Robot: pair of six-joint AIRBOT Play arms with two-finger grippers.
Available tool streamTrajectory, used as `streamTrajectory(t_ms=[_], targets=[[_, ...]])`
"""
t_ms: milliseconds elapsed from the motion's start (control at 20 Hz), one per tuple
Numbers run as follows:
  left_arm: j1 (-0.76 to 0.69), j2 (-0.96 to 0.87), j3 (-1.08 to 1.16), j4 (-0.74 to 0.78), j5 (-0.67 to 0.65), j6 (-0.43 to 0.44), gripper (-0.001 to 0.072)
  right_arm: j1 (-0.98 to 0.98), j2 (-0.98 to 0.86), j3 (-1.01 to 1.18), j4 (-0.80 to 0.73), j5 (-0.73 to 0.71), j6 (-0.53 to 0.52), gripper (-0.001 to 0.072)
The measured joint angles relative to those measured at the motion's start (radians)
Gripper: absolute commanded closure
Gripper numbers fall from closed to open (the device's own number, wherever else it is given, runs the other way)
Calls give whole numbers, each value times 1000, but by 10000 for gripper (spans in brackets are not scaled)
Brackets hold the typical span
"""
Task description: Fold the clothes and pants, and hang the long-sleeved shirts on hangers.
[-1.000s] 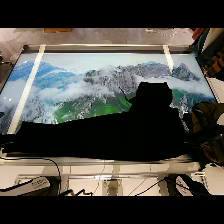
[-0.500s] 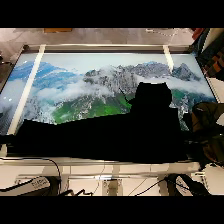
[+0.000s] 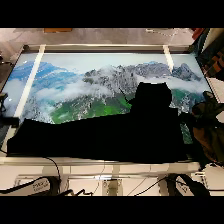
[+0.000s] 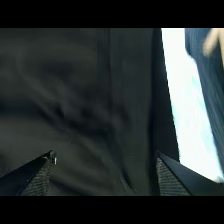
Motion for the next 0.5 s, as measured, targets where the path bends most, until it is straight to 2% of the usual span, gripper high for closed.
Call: streamTrajectory(t_ms=[150, 250, 300, 500], targets=[[-140, 0, 41, 0, 83, -12, 11, 52, -99, 32, 144, -91, -34, 19], [-234, 0, 55, -1, 145, -16, 12, 140, -174, 85, 195, -131, -84, 63], [-275, 0, 59, -1, 174, -19, 11, 195, -213, 121, 194, -150, -101, 89], [-409, 0, 67, -1, 254, -31, 11, 423, -397, 310, 113, -211, -117, 86]])
